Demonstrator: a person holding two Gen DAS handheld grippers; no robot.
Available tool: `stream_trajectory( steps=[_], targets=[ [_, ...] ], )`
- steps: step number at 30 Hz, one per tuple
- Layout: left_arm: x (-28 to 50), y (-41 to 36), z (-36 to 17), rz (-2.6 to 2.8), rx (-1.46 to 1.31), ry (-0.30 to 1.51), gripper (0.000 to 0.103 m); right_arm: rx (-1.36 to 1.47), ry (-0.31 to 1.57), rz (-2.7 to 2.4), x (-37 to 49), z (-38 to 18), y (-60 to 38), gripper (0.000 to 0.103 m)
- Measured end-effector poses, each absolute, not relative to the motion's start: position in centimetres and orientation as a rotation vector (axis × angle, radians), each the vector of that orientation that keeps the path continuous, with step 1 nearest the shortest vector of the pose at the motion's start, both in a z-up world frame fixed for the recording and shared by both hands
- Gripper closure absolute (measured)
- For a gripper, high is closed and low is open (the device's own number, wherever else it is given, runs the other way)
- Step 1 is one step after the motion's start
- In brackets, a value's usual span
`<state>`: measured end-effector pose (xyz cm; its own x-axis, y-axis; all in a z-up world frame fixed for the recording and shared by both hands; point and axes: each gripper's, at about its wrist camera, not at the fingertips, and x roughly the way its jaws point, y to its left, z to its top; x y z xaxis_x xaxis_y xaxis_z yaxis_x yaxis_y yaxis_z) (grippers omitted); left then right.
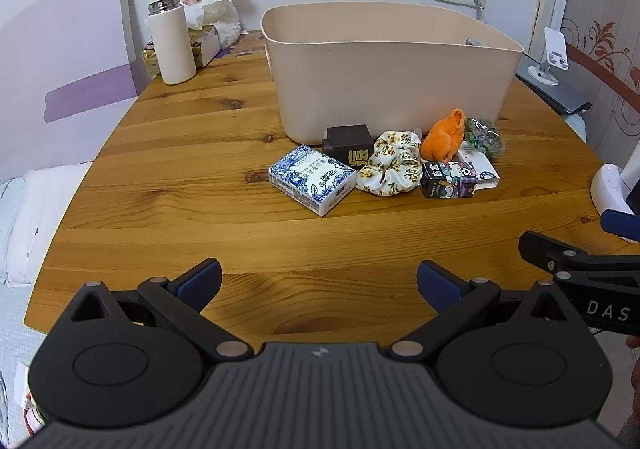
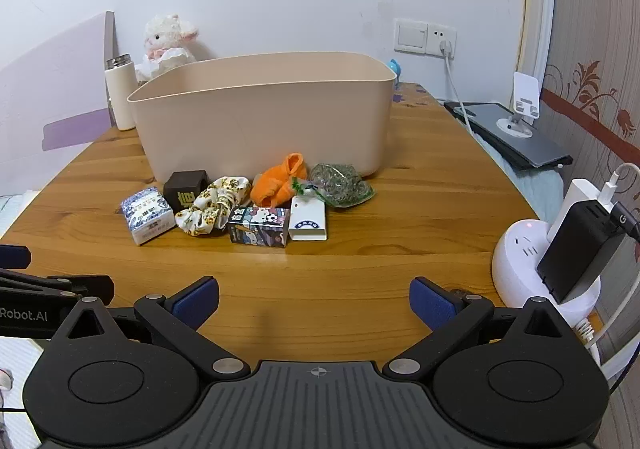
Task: Organize objects
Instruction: 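Move both tools toward the items in front of the beige basket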
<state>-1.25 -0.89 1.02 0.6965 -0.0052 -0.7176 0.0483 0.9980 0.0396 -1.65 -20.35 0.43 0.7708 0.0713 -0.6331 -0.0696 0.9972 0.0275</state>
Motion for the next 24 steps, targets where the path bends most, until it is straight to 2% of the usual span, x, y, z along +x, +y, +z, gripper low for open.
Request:
stream_trajectory(
  steps=[24],
  targets=[
    [-0.86,-1.19,0.72,-0.038,0.055,0.819,0.000,0.019,0.698,0.074,-1.42,0.25,-20.90,0.000]
  ],
)
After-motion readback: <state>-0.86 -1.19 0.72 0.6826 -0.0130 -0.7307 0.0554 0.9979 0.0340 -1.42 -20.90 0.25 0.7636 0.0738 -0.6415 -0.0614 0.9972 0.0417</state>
